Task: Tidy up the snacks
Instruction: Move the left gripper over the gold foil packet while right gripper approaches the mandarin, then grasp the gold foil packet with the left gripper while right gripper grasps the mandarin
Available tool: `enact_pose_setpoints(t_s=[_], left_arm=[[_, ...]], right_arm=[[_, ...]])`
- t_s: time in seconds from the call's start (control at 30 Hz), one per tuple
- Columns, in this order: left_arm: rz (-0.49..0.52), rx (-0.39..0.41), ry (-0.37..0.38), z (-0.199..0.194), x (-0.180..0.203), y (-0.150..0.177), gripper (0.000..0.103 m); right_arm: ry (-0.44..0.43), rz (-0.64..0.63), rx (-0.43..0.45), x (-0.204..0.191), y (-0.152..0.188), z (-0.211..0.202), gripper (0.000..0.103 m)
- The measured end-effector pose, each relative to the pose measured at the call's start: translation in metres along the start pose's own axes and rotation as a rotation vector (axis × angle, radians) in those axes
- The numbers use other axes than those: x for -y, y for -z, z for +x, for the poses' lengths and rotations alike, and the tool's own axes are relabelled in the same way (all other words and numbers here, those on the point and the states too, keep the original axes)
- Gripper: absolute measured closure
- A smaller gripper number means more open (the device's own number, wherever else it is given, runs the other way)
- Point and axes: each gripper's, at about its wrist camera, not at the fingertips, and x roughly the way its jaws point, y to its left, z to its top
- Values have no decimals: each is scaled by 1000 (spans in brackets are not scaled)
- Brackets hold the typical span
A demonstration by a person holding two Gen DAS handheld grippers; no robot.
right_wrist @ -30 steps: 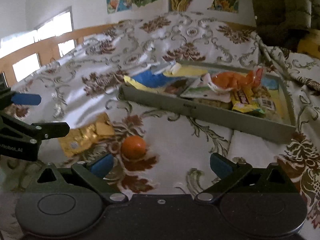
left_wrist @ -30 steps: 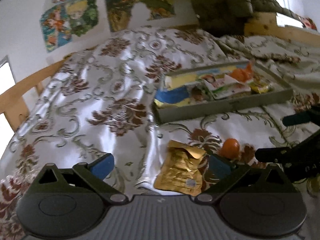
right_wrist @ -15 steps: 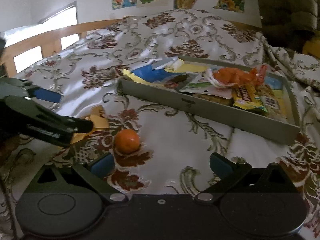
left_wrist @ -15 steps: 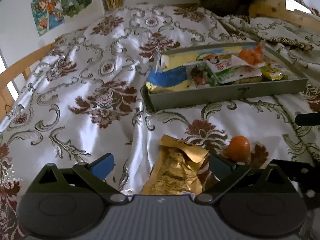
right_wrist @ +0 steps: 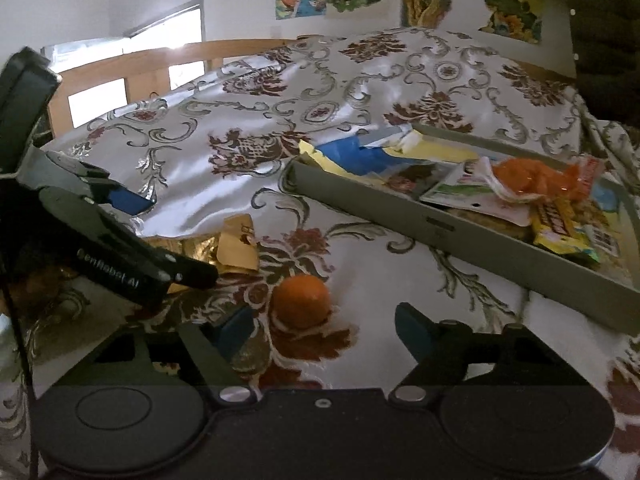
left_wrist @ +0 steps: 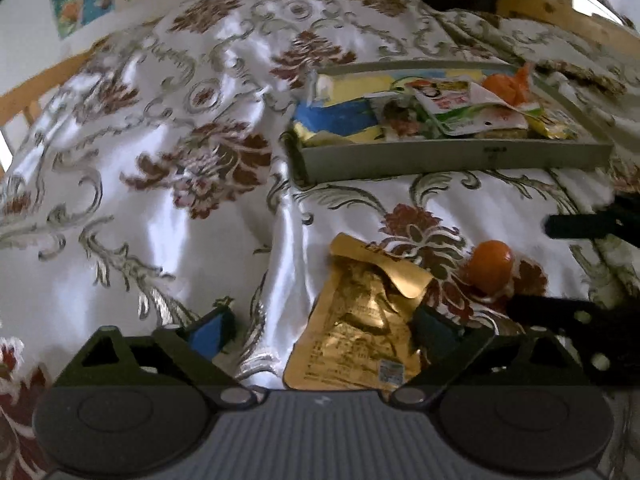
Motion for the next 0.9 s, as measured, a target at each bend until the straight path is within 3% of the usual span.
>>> enact_pose_setpoints(t_s=[0.13, 0.33, 0.47, 0.57, 0.77, 0.9], left_arm=[[131, 40, -28, -8, 16, -1, 10], [256, 92, -25, -17, 32, -1, 10], [340, 86, 2, -11, 40, -3, 10], [401, 30, 22, 0, 45, -5, 13], [408, -10, 74, 6, 42, -9, 18], [345, -41, 100, 10, 33, -16, 21]], right_arm=[[-19, 11, -21, -1, 0, 12, 40], [-42, 41, -14, 3, 0, 17, 42], [-53, 57, -12, 6, 1, 18, 44], [-59, 65, -11, 8, 1, 17, 45], [-72, 66, -5, 8, 1, 18, 45], [-75, 61, -5, 6, 1, 22, 47]])
